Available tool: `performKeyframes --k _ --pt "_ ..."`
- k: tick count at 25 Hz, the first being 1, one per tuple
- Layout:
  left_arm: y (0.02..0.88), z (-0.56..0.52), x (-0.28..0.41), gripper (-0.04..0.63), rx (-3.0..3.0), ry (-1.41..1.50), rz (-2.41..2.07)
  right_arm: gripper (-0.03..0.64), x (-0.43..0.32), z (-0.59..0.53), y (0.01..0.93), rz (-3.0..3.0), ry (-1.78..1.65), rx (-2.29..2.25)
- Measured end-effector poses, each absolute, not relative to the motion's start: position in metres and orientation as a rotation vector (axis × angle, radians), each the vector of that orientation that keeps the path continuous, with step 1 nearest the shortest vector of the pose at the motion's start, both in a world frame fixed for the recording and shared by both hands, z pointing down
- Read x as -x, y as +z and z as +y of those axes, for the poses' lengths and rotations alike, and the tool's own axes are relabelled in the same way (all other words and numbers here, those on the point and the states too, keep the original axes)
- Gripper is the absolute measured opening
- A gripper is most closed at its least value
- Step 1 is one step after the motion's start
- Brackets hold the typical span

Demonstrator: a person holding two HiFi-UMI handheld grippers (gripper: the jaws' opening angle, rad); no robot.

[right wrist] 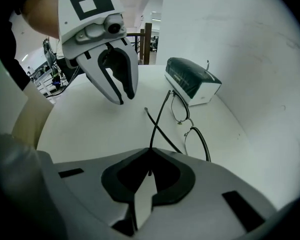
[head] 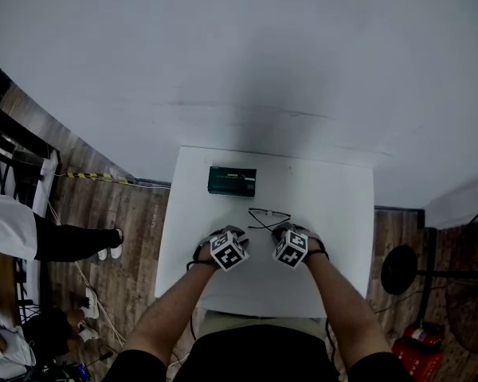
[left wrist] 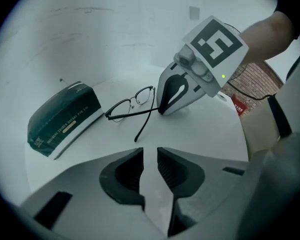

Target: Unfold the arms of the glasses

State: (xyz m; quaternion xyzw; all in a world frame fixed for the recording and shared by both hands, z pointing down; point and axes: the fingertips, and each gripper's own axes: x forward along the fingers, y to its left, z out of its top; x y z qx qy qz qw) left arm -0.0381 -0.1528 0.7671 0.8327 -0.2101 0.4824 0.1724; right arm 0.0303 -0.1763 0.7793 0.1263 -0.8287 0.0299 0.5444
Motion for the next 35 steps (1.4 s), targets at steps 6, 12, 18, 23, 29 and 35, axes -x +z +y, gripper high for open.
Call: performKeyframes --k 6,12,18,23,29,35 --pt "0.764 -0.143 0.02 0.098 -2.427 1.389 -0.59 0.012 -0.027 -0.137 0.772 -2.012 0.11 -0.268" --pt "0.782 -0.123 0.014 0.093 -2.431 1.472 -0.51 0.013 -0.023 -0.116 0.77 -2.027 0.141 -0.292" --pt "0.785 -0.098 -0.003 0.021 -2.46 1.511 -0.447 0.014 -0.015 -0.088 0.77 -2.0 0.179 -0.289" --pt "0.785 -0.08 -0.009 0.019 -2.468 1.507 -0.385 0.023 -0.007 -0.066 0.772 -2.004 0.239 -0.26" --pt "0.785 -0.071 -0.005 0.018 -2.477 1.531 -0.361 0.14 -0.015 -0.071 0.747 -2.161 0.61 -0.408" --pt "0.785 -0.068 -0.003 0.018 -2.478 1.536 -0.361 0.158 -0.045 -0.115 0.74 -2.105 1.319 -0.899"
